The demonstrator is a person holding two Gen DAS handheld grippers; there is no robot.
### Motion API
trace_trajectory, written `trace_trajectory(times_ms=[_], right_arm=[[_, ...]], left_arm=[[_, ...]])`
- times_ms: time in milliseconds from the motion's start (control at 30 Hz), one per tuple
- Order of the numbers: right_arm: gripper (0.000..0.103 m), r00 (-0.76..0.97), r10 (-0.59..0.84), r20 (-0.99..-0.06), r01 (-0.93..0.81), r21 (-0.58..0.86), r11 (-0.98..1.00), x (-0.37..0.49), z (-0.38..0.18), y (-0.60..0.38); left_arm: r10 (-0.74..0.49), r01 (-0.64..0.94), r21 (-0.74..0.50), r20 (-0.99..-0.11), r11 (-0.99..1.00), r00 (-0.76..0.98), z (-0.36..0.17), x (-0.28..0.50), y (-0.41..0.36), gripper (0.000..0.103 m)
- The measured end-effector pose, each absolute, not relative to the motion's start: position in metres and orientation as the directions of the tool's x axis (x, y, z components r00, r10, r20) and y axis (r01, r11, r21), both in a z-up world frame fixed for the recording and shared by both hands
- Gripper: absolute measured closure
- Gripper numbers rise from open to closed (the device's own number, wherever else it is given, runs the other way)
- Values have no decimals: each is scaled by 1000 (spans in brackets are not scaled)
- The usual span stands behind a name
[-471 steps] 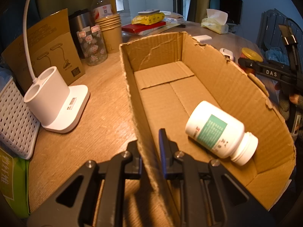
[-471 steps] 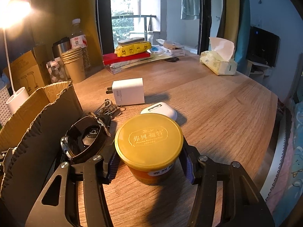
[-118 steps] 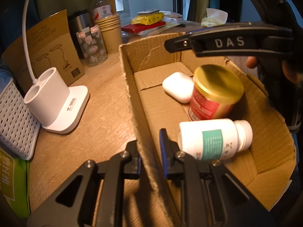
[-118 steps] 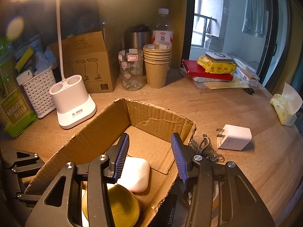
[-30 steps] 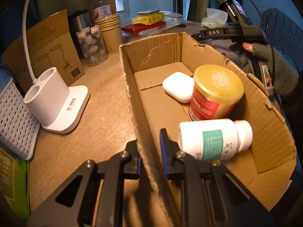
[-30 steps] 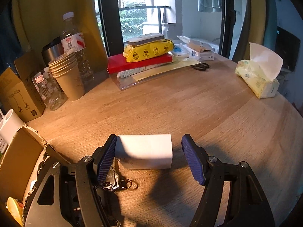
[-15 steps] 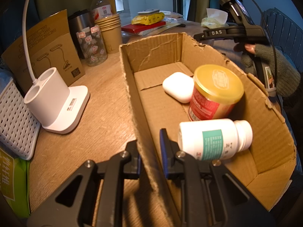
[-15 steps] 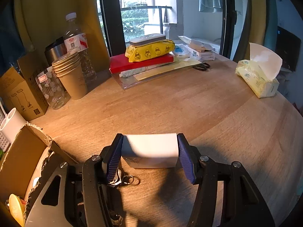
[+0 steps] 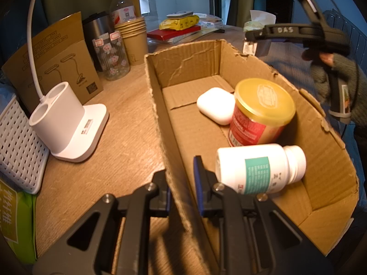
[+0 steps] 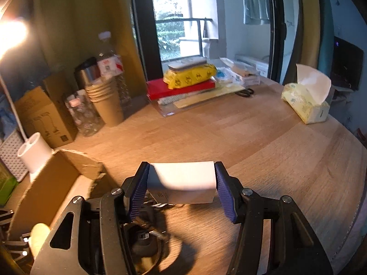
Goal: Organize rigid objects
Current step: 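Lift the charger plug with the right tool and lower it into the box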
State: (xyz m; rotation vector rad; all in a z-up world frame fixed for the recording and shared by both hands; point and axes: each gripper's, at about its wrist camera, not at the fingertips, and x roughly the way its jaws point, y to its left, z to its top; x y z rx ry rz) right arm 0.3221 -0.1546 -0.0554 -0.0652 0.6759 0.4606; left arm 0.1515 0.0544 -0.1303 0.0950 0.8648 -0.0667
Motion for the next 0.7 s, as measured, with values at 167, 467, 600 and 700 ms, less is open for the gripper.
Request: trace_trajectory(times_ms=[167,467,600,700], right_arm=[[44,691,420,-588,-464,84,882,302,-38,-146],[44,677,490,-549,-547,70,834,268,-10,-122],[44,671,516,-533,-579,58,813,255,-2,-110],[44,662,533,-527,-598,58,800,250,1,-104]], left_arm=[[-20,97,56,-762,994,647,-130,151,54,86],[-20,97,56,-762,994,647,-130,151,54,86],[-20,97,57,-762,994,647,-130,152,54,86],[-20,97,56,-762,994,647,-130,152,54,86]])
